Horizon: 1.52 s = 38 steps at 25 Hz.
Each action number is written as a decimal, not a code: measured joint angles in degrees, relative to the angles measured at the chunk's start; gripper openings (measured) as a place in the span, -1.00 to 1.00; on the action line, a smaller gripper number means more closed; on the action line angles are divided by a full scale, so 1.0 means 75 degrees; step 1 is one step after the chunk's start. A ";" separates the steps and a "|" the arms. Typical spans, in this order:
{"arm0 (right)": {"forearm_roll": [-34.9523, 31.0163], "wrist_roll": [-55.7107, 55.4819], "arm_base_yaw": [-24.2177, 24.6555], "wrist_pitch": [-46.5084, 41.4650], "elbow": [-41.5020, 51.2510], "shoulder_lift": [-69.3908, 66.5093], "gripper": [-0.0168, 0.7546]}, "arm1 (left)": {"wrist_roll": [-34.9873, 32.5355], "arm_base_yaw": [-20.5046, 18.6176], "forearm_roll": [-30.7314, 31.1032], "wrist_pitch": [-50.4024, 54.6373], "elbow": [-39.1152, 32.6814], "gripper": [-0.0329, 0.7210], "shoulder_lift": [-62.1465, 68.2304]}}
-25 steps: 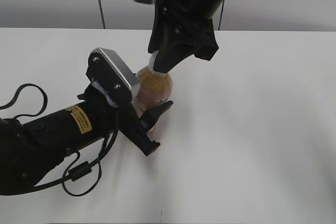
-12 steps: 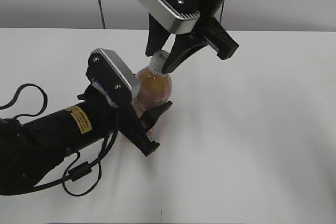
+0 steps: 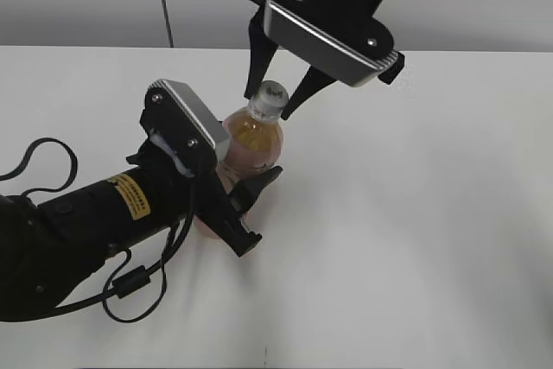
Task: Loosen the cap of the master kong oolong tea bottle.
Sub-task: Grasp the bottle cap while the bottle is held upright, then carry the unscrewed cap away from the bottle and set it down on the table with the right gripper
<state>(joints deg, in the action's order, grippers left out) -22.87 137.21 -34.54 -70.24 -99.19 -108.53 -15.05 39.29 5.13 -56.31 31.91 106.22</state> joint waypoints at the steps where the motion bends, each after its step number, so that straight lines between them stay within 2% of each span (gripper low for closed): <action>1: 0.0025 0.0126 0.0000 0.0000 0.0000 0.0000 -0.24 | -0.0007 0.0000 0.0000 0.0000 0.0000 0.22 0.0000; 19: 0.0322 0.1122 -0.0015 0.0013 0.0000 0.0323 -0.25 | -0.0007 0.0000 0.0048 -0.0371 0.0000 0.22 0.0000; 28: 0.0837 0.1235 -0.0015 0.0098 0.0000 0.0395 -0.25 | -0.0016 0.0000 0.0110 -0.0375 0.0000 0.22 0.0000; 33: 0.1462 -0.0067 -0.0015 0.0306 0.0000 0.0681 -0.25 | -0.0016 0.0000 0.0152 -0.0408 0.0000 0.22 0.0000; 38: 0.3049 -0.3400 0.0008 0.0648 0.0000 0.0852 -0.25 | 0.0441 0.0000 0.0136 -0.0872 0.0000 0.22 0.0000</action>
<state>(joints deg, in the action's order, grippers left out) 0.00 111.71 -34.48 -65.38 -99.19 -102.13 -11.74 39.29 6.15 -62.85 31.91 106.22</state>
